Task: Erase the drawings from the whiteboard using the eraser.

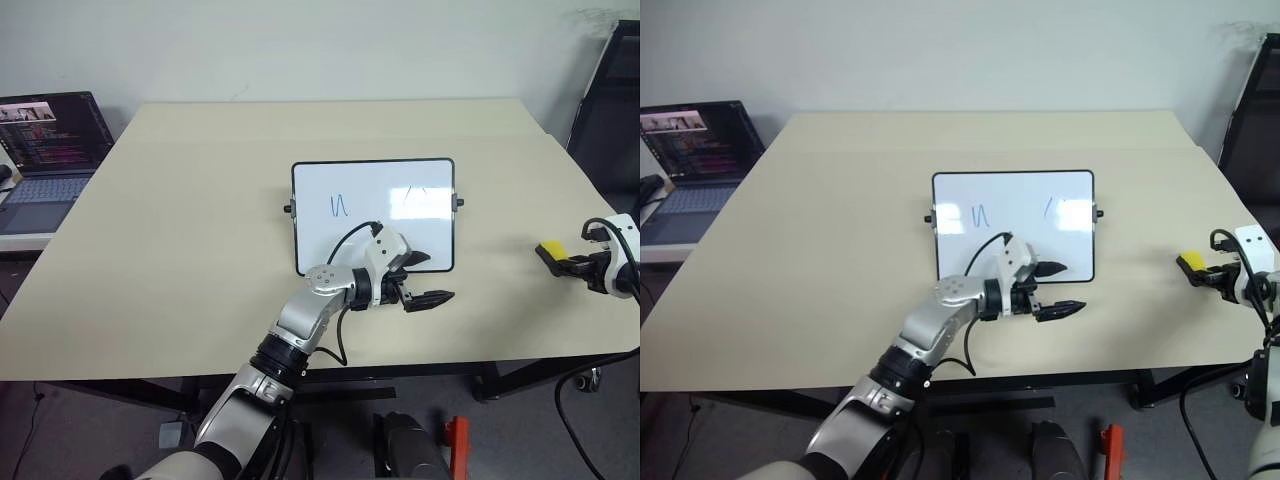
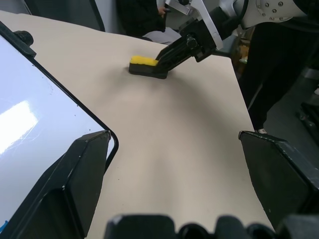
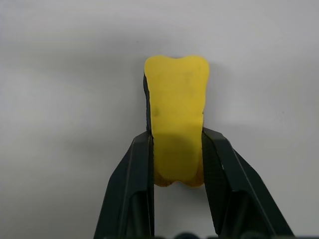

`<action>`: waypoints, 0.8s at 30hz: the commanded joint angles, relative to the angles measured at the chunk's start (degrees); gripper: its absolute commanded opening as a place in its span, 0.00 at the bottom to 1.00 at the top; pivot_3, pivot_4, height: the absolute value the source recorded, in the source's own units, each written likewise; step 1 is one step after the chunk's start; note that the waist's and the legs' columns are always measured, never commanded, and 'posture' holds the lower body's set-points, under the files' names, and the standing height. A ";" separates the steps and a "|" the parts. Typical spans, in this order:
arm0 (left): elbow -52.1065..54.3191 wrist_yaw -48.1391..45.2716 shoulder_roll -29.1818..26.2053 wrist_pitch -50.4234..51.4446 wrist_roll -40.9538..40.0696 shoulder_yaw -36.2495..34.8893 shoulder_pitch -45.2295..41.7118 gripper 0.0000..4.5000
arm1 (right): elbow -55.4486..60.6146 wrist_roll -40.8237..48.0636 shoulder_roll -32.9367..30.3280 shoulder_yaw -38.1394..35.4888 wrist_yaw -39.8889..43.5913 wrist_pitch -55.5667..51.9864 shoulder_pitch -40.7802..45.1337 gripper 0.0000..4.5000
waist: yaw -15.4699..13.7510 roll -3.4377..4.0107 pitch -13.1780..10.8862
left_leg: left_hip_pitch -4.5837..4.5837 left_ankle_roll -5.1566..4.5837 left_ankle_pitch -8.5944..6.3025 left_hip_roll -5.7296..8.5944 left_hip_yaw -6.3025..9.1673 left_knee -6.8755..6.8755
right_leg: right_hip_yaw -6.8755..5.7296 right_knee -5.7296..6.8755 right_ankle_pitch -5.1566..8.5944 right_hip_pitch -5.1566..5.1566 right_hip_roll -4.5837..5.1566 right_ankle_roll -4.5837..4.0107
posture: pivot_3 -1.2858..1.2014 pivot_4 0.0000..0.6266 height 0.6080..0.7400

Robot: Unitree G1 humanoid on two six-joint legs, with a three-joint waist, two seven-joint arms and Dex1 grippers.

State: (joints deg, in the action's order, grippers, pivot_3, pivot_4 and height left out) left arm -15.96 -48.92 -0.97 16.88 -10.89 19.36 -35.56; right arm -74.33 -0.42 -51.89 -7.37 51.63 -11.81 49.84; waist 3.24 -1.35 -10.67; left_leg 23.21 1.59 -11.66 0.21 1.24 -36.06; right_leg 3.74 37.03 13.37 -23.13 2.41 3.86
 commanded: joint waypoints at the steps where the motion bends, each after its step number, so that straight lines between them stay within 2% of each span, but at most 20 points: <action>1: 1.88 -0.03 -0.33 -1.83 0.49 -0.39 -1.09 1.00 | 1.78 0.98 -1.00 -1.20 0.30 0.74 0.70 0.22 | 0.00 0.00 0.00 | 0.00 0.00 0.00 0.00 -0.01 0.00 | 0.01 0.00 0.00 0.00 0.00 0.00 | 0.52 0.24 1.00; 6: 3.82 0.38 -4.96 -1.56 0.13 -4.28 -3.29 1.00 | 6.18 2.08 -2.03 -1.87 2.43 1.49 2.47 0.22 | 0.24 0.00 0.00 | -0.08 0.00 0.00 0.00 -0.07 0.02 | 0.09 0.05 0.00 -0.01 -0.01 0.00 | 0.52 0.24 1.00; 10: 11.07 -1.05 -11.47 2.51 -2.08 -7.75 -3.33 1.00 | 12.46 3.34 -2.62 -2.08 3.68 0.84 1.88 0.22 | 0.33 0.00 0.00 | -0.10 0.00 0.00 -0.01 -0.06 0.03 | 0.10 0.07 0.02 -0.01 -0.02 0.05 | 0.52 0.24 1.00; 18: 27.05 -3.48 -27.09 9.13 -7.53 -17.43 4.43 1.00 | 31.07 8.01 -0.48 -3.67 2.72 -6.27 -2.89 0.22 | 0.28 0.01 0.00 | -0.08 0.00 0.00 -0.04 -0.02 0.05 | 0.06 0.05 0.01 -0.02 -0.02 0.00 | 0.52 0.24 1.00; 21: 29.81 -4.52 -33.65 9.34 -9.70 -23.46 8.51 1.00 | 41.19 10.40 0.52 -4.80 1.60 -10.43 -5.54 0.22 | 0.20 0.02 0.00 | -0.08 0.00 -0.01 -0.09 -0.03 0.04 | 0.07 0.08 0.02 -0.05 -0.03 0.00 | 0.52 0.24 1.00; 24: 30.38 -4.72 -37.41 8.60 -10.63 -27.23 11.81 1.00 | 49.25 12.42 1.42 -5.06 0.64 -14.17 -7.66 0.22 | -0.02 0.02 0.00 | -0.06 0.00 -0.01 -0.09 -0.04 0.03 | 0.04 0.08 0.03 -0.05 -0.02 0.02 | 0.52 0.24 1.00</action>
State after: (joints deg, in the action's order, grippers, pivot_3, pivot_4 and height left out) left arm 11.86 -53.22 -37.39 26.23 -20.18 -5.53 -24.42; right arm -30.70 10.00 -50.45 -10.49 52.88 -24.21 42.25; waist 3.22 -1.33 -10.67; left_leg 23.14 1.59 -11.67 0.12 1.20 -36.03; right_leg 3.77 37.10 13.40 -23.17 2.39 3.89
